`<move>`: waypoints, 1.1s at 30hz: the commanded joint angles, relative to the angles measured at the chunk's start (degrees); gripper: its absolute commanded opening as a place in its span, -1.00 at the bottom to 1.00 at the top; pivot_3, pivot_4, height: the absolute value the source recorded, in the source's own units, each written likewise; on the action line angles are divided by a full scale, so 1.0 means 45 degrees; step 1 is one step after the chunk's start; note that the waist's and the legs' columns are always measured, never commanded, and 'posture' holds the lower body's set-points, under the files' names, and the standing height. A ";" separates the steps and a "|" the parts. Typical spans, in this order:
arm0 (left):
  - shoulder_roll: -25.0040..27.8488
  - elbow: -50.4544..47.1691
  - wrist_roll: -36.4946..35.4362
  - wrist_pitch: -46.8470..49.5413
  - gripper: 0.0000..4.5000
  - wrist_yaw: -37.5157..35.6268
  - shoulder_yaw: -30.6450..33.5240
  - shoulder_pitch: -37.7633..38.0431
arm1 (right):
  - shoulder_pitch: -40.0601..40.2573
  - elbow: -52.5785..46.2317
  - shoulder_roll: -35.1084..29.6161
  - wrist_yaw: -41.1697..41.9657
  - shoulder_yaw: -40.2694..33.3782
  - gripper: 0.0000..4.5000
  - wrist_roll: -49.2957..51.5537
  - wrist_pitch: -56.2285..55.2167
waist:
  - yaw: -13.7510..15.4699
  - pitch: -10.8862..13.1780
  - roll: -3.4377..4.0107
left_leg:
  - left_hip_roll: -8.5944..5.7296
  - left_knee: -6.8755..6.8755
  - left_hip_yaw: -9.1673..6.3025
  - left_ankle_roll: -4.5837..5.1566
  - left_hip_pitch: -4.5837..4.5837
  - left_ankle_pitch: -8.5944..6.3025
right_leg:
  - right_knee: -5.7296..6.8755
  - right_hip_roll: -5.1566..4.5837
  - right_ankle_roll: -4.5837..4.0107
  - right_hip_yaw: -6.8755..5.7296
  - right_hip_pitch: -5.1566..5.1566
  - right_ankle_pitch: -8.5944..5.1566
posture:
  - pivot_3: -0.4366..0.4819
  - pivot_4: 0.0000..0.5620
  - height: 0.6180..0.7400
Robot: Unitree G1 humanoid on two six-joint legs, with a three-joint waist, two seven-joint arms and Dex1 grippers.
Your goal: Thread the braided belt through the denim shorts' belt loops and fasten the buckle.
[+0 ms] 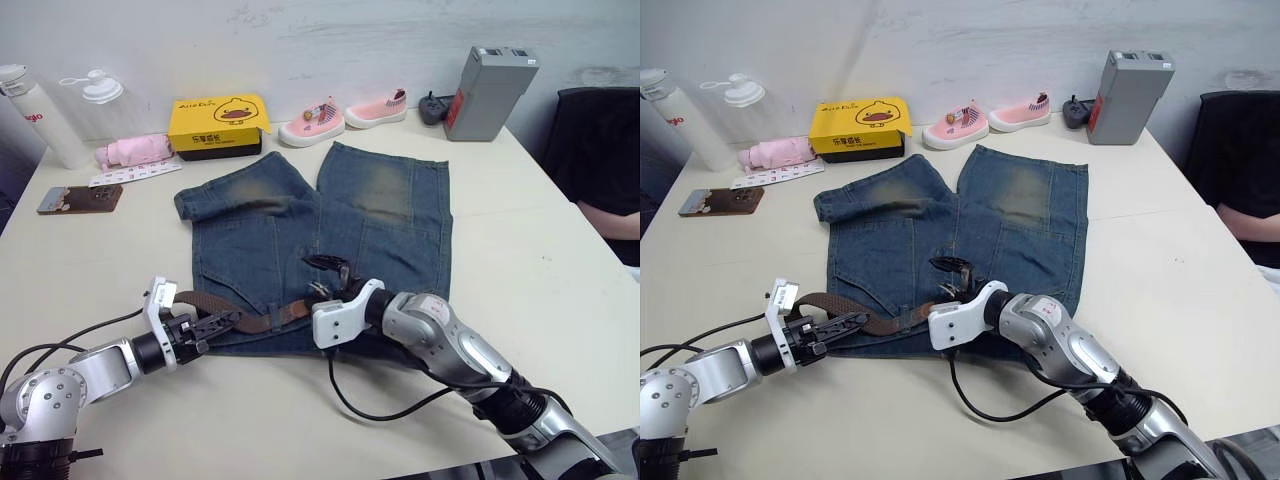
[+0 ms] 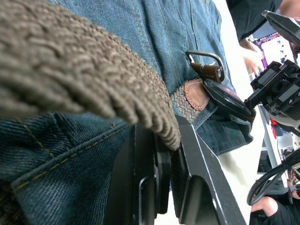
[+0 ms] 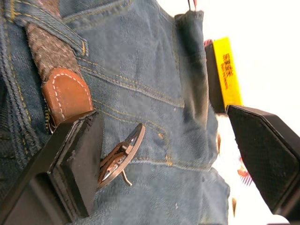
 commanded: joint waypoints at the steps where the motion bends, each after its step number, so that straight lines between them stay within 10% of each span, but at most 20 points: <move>1: -0.0025 -0.0132 -0.0011 0.0103 -1.00 -0.0145 0.0300 -0.0006 | 0.0041 -0.0127 -0.0388 0.0204 -0.0300 0.98 0.0046 -0.1049 | 0.0000 0.0001 -0.0001 | 0.0000 0.0001 -0.0001 0.0000 -0.0001 0.0000 | 0.0000 -0.0001 0.0000 0.0001 0.0000 0.0000 | -0.05 -0.47 0.45; 33: -0.0390 -0.0209 0.0108 0.0117 -1.00 -0.0029 0.0358 0.0062 | -0.0741 0.1407 0.0747 0.0696 0.0128 0.98 -0.1403 -0.2492 | -0.0002 0.0003 -0.0011 | 0.0003 0.0007 -0.0009 0.0003 0.0012 0.0004 | 0.0009 0.0000 -0.0001 0.0000 0.0014 -0.0001 | -0.05 -0.47 0.45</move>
